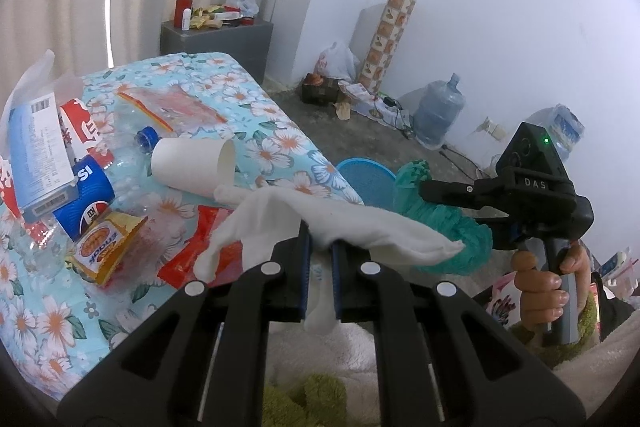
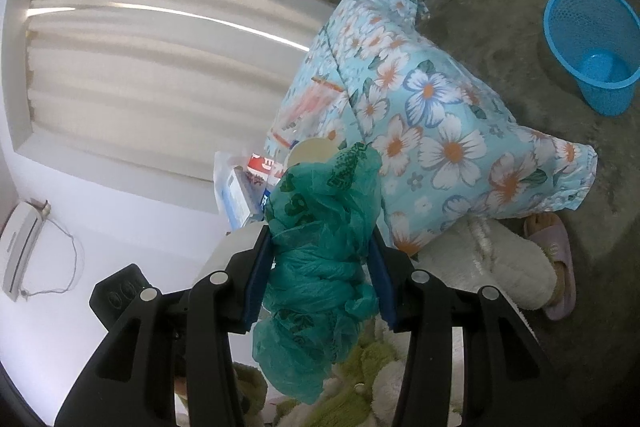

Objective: Collect trash
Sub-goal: 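Lift the tissue and teal bag and carry both toward the blue wastebasket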

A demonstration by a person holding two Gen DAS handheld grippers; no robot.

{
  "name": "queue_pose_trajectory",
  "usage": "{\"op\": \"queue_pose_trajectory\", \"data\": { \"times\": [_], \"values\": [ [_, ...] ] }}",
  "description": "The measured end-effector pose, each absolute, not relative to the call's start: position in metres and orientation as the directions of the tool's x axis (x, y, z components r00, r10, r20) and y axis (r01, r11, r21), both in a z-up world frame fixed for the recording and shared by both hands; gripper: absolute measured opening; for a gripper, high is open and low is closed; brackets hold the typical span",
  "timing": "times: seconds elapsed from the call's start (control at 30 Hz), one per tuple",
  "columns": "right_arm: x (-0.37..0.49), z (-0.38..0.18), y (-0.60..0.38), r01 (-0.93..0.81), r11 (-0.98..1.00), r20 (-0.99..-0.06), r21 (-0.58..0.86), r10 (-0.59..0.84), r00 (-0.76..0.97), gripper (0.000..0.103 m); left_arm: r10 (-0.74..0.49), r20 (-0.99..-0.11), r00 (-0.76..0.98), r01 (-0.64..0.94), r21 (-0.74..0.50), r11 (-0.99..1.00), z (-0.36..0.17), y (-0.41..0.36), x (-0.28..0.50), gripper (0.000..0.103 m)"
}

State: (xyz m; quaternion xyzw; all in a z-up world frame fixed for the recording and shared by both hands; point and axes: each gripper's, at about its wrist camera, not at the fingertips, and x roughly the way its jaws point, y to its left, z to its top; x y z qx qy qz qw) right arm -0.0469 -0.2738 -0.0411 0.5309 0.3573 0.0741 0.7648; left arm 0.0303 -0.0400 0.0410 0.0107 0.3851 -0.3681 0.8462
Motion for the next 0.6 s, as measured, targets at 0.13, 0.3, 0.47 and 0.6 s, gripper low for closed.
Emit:
{"op": "queue_pose_trajectory", "data": {
  "times": [0.13,0.3,0.47,0.6],
  "values": [
    [-0.048,-0.043,-0.277,0.269,0.419,-0.466,0.867,0.489,0.737,0.045,-0.614,-0.662,0.429,0.63,-0.267,0.729,0.041,-0.041,0.031,0.007],
    [-0.049,-0.044,-0.279,0.276,0.415,-0.467,0.867,0.484,0.74,0.045,-0.615,-0.664,0.426,0.63,-0.27,0.728,0.04,-0.045,0.031,0.007],
    [-0.05,-0.046,-0.282,0.285,0.41,-0.47,0.867,0.477,0.743,0.045,-0.618,-0.664,0.421,0.629,-0.277,0.726,0.036,-0.049,0.034,0.007],
    [-0.049,-0.049,-0.285,0.29,0.404,-0.47,0.867,0.474,0.744,0.045,-0.622,-0.665,0.414,0.63,-0.284,0.723,0.034,-0.053,0.037,0.007]
  ]
}}
